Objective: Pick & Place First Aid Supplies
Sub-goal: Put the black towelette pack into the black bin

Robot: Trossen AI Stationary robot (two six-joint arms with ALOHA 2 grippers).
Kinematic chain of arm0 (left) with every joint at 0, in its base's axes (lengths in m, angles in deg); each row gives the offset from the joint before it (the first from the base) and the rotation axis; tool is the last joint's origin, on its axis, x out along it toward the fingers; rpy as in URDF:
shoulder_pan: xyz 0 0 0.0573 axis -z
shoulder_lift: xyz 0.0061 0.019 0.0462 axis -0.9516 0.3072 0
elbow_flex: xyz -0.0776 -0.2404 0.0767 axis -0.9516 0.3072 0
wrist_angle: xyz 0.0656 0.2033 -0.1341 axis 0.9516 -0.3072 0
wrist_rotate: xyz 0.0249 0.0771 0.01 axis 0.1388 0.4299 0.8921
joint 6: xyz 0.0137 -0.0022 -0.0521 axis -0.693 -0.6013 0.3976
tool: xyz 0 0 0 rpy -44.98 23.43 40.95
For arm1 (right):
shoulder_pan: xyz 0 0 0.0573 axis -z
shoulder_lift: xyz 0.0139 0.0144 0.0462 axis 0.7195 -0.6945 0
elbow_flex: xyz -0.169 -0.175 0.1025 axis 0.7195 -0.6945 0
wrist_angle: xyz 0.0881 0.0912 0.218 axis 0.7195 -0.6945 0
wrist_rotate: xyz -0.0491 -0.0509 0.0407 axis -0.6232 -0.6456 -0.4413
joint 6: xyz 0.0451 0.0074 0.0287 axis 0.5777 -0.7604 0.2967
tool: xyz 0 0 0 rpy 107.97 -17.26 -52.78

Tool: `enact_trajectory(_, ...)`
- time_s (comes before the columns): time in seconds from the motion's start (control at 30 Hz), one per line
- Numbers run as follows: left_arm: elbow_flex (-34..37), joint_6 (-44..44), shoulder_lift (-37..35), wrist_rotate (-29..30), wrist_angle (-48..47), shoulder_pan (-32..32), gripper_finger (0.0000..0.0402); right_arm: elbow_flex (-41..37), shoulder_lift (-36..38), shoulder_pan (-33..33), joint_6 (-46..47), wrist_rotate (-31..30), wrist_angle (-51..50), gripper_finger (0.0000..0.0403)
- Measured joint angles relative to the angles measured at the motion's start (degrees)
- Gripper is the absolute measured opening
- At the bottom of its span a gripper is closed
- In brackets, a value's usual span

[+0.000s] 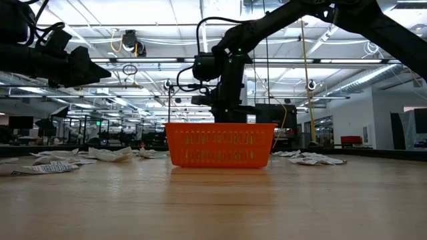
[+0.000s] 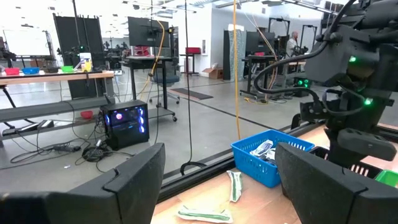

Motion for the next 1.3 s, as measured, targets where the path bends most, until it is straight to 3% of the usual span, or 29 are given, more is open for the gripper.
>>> enact_trajectory(0.3,0.00,0.00,-0.02,0.00,0.01,0.01,0.0305,-0.07,0.75,0.04,-4.33,0.00,0.38,0.0143)
enact_trajectory(0.5,0.00,0.00,-0.02,0.00,-0.01,0.00,0.0306,-0.07,1.76,1.15,-14.66,3.13,-0.33,0.0194)
enact_trajectory(0.67,0.00,-0.02,0.00,0.00,0.01,0.01,0.0306,0.02,3.98,1.55,-29.32,6.38,-2.40,0.0201)
enact_trajectory(1.0,0.00,-0.02,-0.02,0.00,0.01,0.01,0.0305,0.02,7.96,1.30,-56.87,6.25,-8.84,0.0193)
enact_trajectory(1.13,0.00,0.00,-0.02,0.00,0.01,-0.01,0.0306,-1.31,9.52,-0.04,-59.38,6.15,-9.75,0.0196)
enact_trajectory(1.3,0.00,-0.01,-0.02,0.00,0.00,0.00,0.0306,-11.84,16.09,-4.16,-60.40,6.23,-6.39,0.0196)
